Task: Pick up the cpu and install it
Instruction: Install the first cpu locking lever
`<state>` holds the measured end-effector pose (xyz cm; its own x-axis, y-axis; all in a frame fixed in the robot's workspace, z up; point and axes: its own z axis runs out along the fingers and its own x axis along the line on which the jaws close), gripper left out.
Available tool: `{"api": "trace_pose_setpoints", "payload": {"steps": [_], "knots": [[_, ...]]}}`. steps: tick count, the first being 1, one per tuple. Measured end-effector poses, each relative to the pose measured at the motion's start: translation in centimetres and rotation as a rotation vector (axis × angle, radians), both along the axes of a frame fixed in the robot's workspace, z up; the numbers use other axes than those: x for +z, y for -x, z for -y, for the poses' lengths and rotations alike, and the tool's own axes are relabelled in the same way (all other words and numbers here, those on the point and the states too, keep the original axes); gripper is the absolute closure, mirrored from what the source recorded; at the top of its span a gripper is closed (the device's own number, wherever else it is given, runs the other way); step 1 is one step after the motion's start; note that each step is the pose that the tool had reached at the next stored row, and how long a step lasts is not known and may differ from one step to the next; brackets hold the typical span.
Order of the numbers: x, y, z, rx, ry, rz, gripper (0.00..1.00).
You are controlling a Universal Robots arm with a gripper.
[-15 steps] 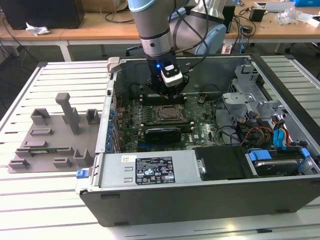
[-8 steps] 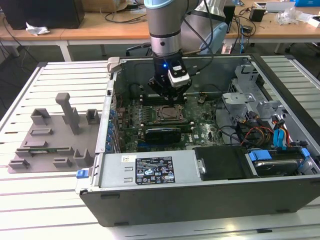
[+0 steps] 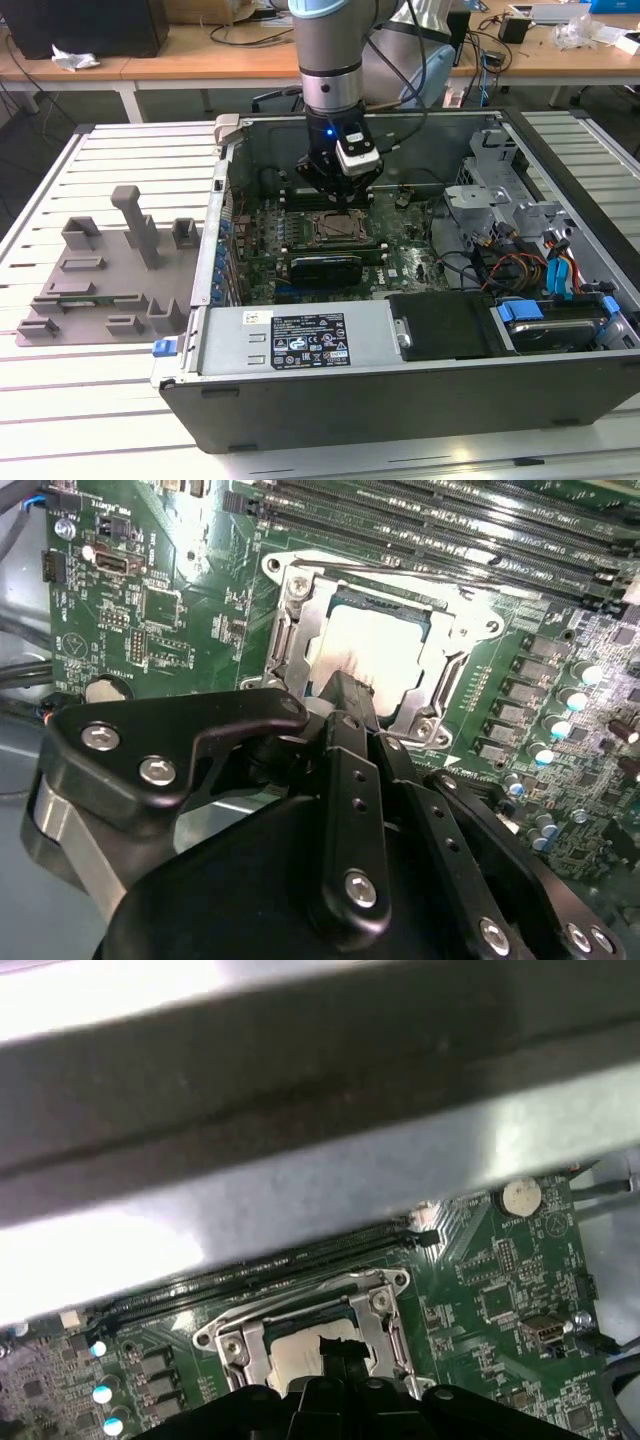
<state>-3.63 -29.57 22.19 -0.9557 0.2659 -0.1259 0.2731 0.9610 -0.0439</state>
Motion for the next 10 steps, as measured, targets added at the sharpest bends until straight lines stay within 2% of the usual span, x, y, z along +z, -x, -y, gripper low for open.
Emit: {"api": "trace_pose_setpoints", "payload": {"steps": [1, 3, 6, 7, 9, 10], "knots": [[-0.01, 0.0, 0.17, 0.000, -0.0001, -0.0006, 0.89], [-0.05, 0.0, 0.95, 0.001, -0.0001, -0.0034, 0.89], [-0.09, 0.0, 1.33, 0.005, -0.0002, -0.0092, 0.89], [-0.13, 0.0, 1.38, 0.014, -0.0007, -0.0308, 0.89], [-0.15, 0.0, 1.39, 0.022, -0.0005, -0.0450, 0.89], [-0.15, 0.0, 1.39, 0.023, -0.0004, -0.0451, 0.89]]}}
